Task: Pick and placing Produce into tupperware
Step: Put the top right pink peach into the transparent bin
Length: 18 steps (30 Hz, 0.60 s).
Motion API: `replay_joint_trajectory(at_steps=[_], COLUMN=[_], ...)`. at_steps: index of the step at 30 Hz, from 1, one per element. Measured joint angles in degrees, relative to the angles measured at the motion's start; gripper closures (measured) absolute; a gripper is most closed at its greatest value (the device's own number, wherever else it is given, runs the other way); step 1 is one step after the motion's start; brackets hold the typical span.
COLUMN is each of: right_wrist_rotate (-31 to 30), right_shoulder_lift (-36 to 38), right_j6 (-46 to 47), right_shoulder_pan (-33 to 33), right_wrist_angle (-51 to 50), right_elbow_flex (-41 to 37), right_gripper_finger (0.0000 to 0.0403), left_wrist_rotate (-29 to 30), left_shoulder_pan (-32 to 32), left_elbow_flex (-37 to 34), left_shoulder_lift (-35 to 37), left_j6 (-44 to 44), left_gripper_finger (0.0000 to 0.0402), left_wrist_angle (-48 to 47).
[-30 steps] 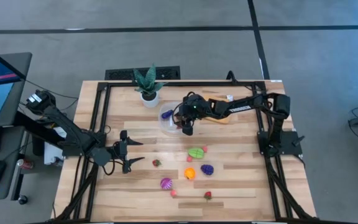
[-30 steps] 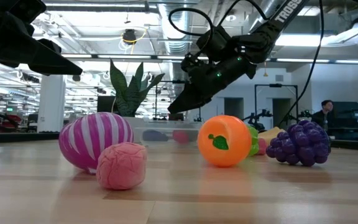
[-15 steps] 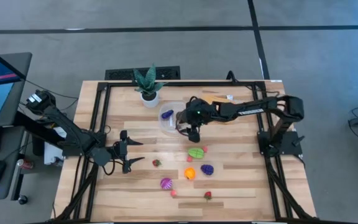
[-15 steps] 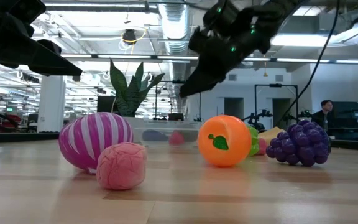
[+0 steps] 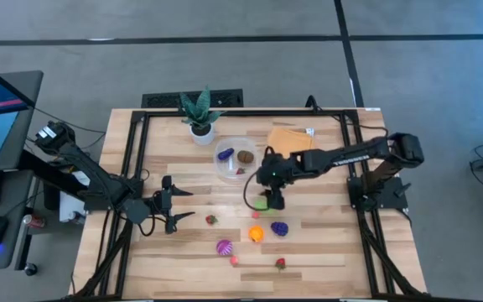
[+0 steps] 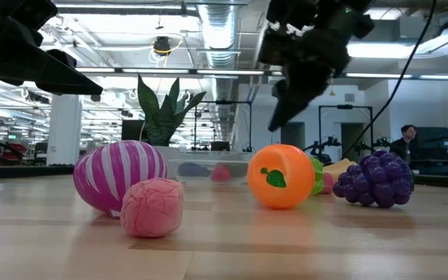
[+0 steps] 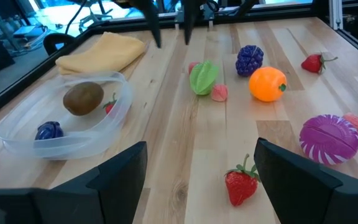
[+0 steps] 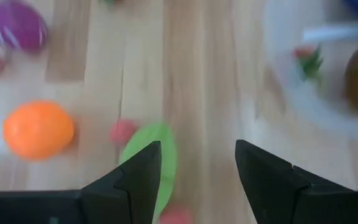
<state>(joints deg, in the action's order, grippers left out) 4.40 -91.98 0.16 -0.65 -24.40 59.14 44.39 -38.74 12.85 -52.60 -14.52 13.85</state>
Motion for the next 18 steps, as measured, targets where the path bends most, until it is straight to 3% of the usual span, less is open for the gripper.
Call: replay_joint_trajectory(at_steps=[10, 18], right_wrist_rotate=[-0.43, -4.48], right_shoulder_lift=[1.6, 3.46], right_j6=[6.43, 11.89], right_shoulder_pan=[-3.34, -6.87], right_wrist_angle=[-7.22, -9.65], right_elbow_flex=[-0.74, -4.61], right_gripper_finger=[0.0173, 0.0173], left_wrist_rotate=[-0.01, -0.01], left_shoulder_pan=[0.0, -0.02], left_elbow_flex=[0.01, 0.01], left_shoulder_lift=[0.02, 0.0], left_j6=[-0.71, -1.77], left_gripper_finger=[0.0115, 0.0115], left_wrist_angle=[-0.5, -1.77])
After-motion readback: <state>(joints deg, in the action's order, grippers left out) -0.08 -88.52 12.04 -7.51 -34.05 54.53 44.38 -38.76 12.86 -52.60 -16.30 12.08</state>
